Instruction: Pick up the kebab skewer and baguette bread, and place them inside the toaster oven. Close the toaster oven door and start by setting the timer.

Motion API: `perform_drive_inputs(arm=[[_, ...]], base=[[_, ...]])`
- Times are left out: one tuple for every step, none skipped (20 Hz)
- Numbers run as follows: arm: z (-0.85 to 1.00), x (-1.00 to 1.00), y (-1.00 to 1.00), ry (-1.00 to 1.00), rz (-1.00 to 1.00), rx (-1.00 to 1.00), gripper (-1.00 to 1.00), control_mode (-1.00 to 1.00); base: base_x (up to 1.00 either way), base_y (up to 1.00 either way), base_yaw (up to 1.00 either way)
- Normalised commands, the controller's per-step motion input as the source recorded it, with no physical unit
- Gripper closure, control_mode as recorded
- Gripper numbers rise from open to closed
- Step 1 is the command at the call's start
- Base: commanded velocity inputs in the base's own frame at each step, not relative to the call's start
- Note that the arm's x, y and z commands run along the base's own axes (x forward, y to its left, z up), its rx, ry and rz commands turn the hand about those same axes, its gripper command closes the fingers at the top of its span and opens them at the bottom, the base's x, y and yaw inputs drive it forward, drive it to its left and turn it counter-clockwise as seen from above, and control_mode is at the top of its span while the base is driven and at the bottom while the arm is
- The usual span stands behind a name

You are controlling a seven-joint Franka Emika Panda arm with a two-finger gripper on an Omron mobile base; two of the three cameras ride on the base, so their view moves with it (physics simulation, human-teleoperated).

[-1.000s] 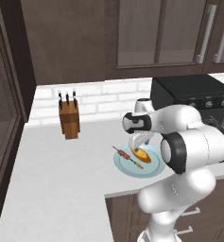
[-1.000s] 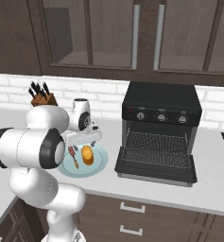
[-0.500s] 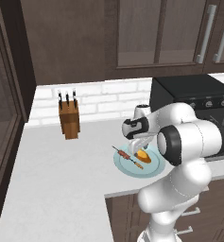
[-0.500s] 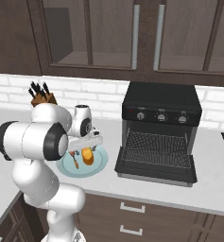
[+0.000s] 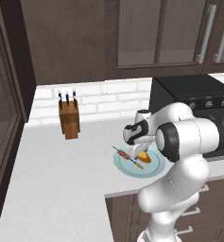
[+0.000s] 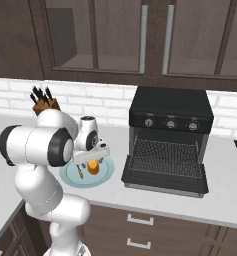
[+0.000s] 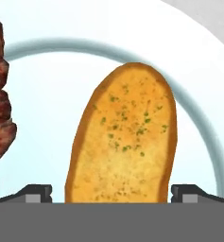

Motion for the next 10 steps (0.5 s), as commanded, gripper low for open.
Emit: perform_drive_inputs(arm=[[-0.10,0.11,-0.04,-0.04,0.00,0.00,-1.00,-1.00],[-0.13,0.13,0.00,-0.02,0.00,0.00,-1.00,-1.00],[-0.10,0.14,0.00,-0.02,0.00,0.00,-1.00,-1.00],[-0.06,0.18,0.00,-0.01,0.00,0.00,-1.00,-1.00],[-0.06,0.19,0.00,-0.01,0.00,0.00,-1.00,-1.00],[-0.11,0.14,0.00,0.00,0.00,0.00,-1.00,-1.00],[-0.16,0.11,0.00,0.00,0.00,0.00,-1.00,-1.00],[-0.21,0.06,0.00,0.00,0.00,0.00,-1.00,-1.00],[-0.24,0.06,0.00,0.00,0.00,0.00,-1.00,-1.00],[-0.26,0.04,0.00,0.00,0.00,0.00,-1.00,-1.00]], base=[[0.00,0.00,0.00],[0.00,0.00,0.00],[0.00,0.00,0.00],[0.00,0.00,0.00],[0.00,0.00,0.00],[0.00,0.00,0.00],[0.00,0.00,0.00],[0.00,0.00,0.00],[0.00,0.00,0.00],[0.00,0.00,0.00]])
